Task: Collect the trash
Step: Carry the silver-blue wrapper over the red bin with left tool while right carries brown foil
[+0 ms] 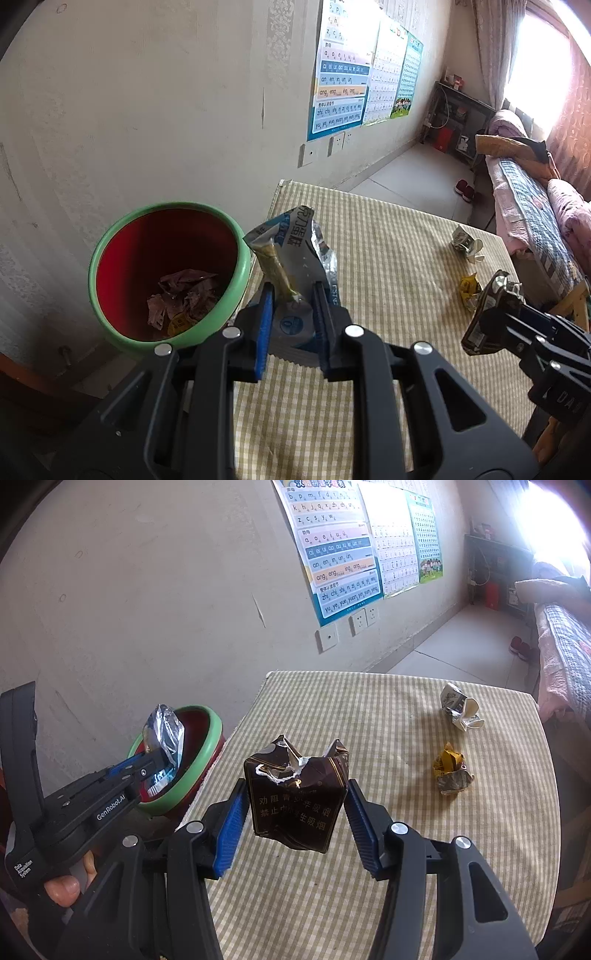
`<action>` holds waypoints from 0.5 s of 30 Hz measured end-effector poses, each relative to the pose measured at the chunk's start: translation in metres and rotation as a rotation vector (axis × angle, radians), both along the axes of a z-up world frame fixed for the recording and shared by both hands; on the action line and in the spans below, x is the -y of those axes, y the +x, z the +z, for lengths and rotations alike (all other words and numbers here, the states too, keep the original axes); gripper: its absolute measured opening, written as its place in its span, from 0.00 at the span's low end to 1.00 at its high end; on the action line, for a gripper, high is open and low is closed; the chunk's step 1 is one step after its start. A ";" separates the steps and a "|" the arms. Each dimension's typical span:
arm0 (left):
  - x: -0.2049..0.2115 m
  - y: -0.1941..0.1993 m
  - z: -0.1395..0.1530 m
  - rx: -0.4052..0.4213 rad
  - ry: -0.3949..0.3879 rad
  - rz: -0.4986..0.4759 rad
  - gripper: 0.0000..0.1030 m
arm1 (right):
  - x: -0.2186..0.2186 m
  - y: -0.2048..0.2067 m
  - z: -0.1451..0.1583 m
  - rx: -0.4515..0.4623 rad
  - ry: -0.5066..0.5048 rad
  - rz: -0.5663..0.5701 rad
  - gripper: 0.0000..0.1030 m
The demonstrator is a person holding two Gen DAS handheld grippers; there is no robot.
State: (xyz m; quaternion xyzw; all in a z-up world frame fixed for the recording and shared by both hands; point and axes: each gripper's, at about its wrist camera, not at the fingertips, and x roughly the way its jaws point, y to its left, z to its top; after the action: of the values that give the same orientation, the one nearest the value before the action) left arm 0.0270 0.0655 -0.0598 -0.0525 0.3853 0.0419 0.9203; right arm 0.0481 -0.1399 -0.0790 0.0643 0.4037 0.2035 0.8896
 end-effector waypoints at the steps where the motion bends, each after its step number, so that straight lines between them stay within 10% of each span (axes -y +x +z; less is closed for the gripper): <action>1: -0.002 -0.001 0.000 0.003 -0.001 0.004 0.19 | -0.001 0.000 0.000 0.000 -0.002 0.003 0.50; 15: -0.031 -0.002 -0.006 -0.002 -0.025 0.060 0.19 | -0.036 0.004 0.003 0.001 -0.033 0.064 0.50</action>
State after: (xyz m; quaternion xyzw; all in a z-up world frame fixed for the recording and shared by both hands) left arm 0.0250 0.0970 -0.0656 -0.0755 0.3851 0.0648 0.9175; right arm 0.0519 -0.1040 -0.0762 0.0365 0.4085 0.2253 0.8837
